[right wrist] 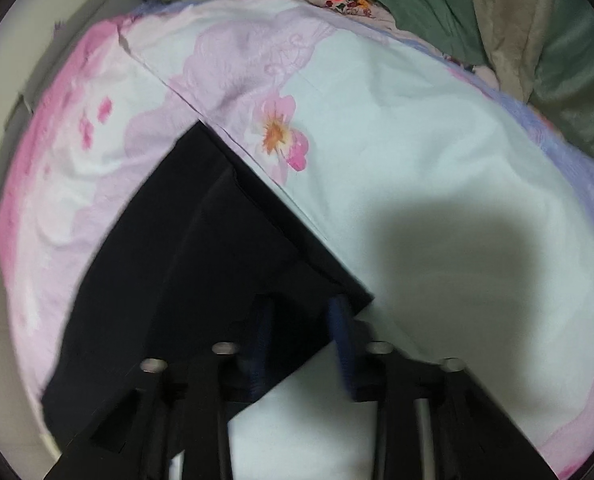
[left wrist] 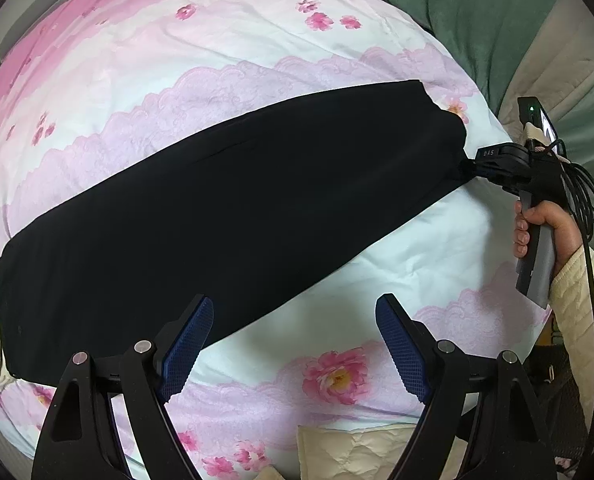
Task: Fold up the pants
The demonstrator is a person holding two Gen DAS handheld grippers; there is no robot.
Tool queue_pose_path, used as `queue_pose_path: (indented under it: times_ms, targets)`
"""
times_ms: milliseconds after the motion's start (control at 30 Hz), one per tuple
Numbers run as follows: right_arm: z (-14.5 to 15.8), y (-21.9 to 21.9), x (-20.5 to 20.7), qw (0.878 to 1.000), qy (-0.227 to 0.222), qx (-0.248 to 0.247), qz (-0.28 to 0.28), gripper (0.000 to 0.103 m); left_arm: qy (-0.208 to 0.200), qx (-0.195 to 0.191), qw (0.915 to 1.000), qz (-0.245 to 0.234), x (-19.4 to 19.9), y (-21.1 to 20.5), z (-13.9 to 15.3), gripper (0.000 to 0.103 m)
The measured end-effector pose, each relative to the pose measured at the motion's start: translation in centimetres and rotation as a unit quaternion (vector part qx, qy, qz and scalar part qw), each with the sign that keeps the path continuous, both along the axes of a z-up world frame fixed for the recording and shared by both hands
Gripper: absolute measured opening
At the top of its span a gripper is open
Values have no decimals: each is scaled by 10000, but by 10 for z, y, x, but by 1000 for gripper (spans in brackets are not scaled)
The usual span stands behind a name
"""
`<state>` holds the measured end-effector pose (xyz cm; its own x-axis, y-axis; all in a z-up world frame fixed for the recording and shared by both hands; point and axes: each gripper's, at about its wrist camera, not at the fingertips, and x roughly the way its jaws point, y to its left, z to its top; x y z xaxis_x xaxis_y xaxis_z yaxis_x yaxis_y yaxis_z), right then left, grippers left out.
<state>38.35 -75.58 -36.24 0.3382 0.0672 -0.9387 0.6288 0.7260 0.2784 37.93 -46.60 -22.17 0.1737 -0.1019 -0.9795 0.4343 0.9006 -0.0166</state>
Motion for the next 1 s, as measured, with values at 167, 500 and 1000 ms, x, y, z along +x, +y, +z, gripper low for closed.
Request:
queue_pose_path:
  times_ms: [167, 500, 1000]
  targets:
    - [25, -8, -10, 9996, -192, -215, 23, 5, -96, -46, 9999, -41, -2, -2, 6, 83]
    - [41, -25, -24, 9981, 84, -569, 237, 12, -47, -65, 10000, -39, -6, -3, 4, 83]
    - [-4, 5, -26, 9944, -690, 760, -246, 69, -412, -42, 9948, -935, 8, -20, 3, 83]
